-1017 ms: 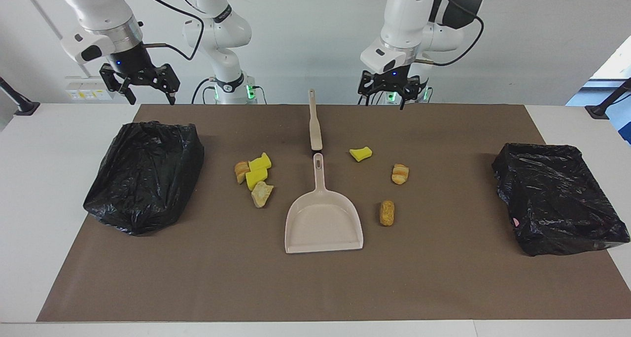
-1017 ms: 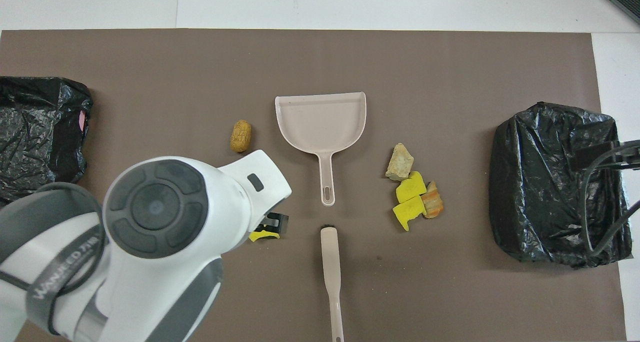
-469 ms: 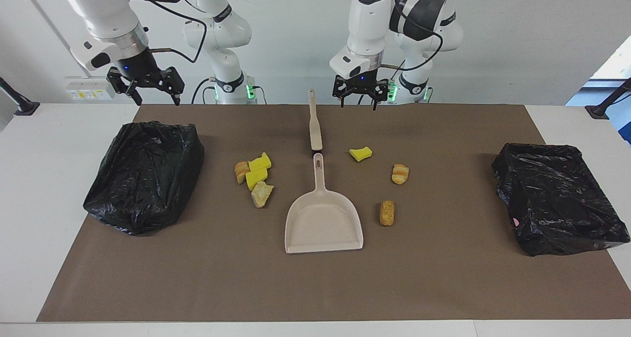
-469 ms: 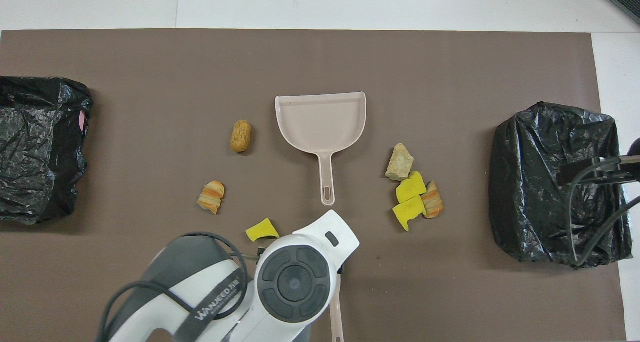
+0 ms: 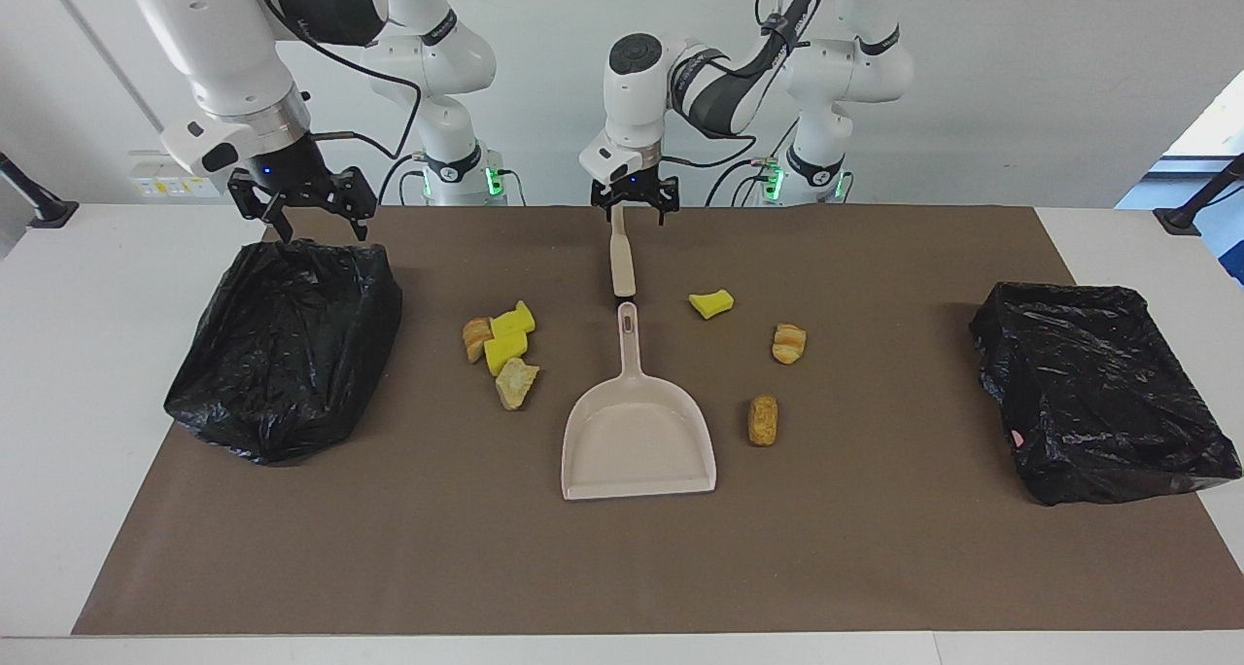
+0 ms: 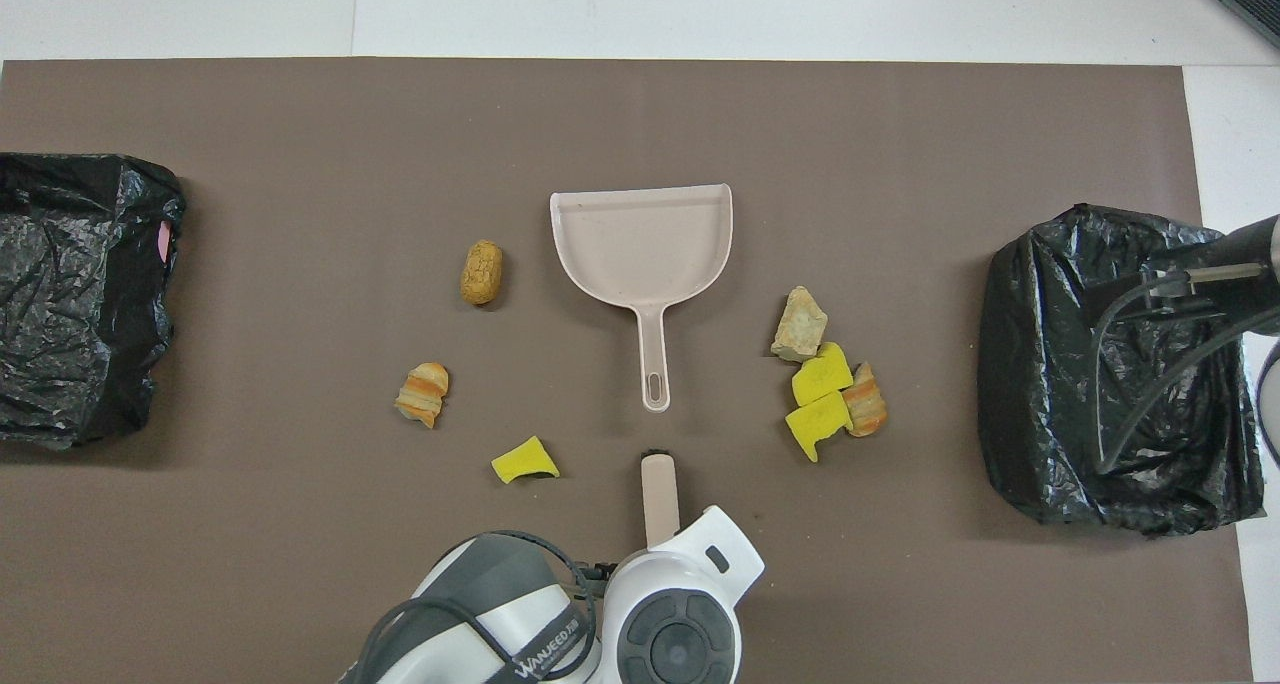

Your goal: Sweep and dump trash in bin

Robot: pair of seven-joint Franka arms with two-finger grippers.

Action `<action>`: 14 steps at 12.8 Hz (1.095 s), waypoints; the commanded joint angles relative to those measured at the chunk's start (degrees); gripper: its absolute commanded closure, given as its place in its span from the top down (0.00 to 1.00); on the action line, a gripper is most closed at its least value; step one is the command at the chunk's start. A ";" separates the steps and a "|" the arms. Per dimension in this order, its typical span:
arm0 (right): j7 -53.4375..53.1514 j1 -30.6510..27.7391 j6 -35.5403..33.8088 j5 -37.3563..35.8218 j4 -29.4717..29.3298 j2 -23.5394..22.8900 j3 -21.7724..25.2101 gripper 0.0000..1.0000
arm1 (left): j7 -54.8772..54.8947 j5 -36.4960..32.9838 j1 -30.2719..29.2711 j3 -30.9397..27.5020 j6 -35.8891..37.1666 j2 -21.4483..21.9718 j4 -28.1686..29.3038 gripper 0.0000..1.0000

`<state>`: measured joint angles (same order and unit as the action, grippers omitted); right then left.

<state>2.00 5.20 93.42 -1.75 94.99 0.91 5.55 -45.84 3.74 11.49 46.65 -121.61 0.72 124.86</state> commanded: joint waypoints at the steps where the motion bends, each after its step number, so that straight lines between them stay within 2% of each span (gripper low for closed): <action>1: -3.64 2.43 1.93 0.96 -4.02 -5.90 -1.50 1.00 | -2.84 0.48 0.55 1.69 -4.60 -1.50 2.93 1.00; 3: -9.27 4.89 5.89 1.83 -4.46 -8.45 -1.68 1.00 | -5.48 0.39 1.25 3.45 -5.39 -4.30 3.10 1.00; 4: -10.07 4.82 5.99 5.58 -4.55 -9.25 -1.68 1.00 | -5.93 0.39 1.87 3.54 -5.83 -6.58 3.19 1.00; 5: -10.43 5.34 5.90 8.32 -4.55 -10.30 -1.68 1.00 | -5.93 0.39 1.87 3.54 -5.75 -7.04 3.19 1.00; 7: -10.52 7.26 5.03 8.52 -5.25 -12.94 -1.94 1.00 | -5.84 0.39 1.87 3.54 -5.05 -7.04 3.02 0.97; 8: -12.26 9.45 4.67 8.61 -6.21 -14.52 -1.94 1.00 | -5.84 0.39 1.79 3.54 -4.70 -7.04 3.02 0.93; 9: -15.85 11.04 4.76 8.61 -6.83 -15.40 -1.94 1.00 | -5.84 0.48 1.79 3.45 -4.00 -6.96 2.67 0.82; 12: -19.75 14.13 5.11 9.48 -9.82 -18.04 -2.03 1.00 | -5.75 0.39 1.26 3.45 -1.80 -6.17 2.32 0.74; 14: -21.14 14.66 5.46 12.28 -12.53 -20.93 -3.95 1.00 | -5.75 0.39 1.17 3.45 -0.57 -6.17 1.35 0.47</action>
<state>-17.50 20.19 99.41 7.73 87.00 -16.43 2.81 -51.09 3.76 12.55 50.42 -124.78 -6.64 127.16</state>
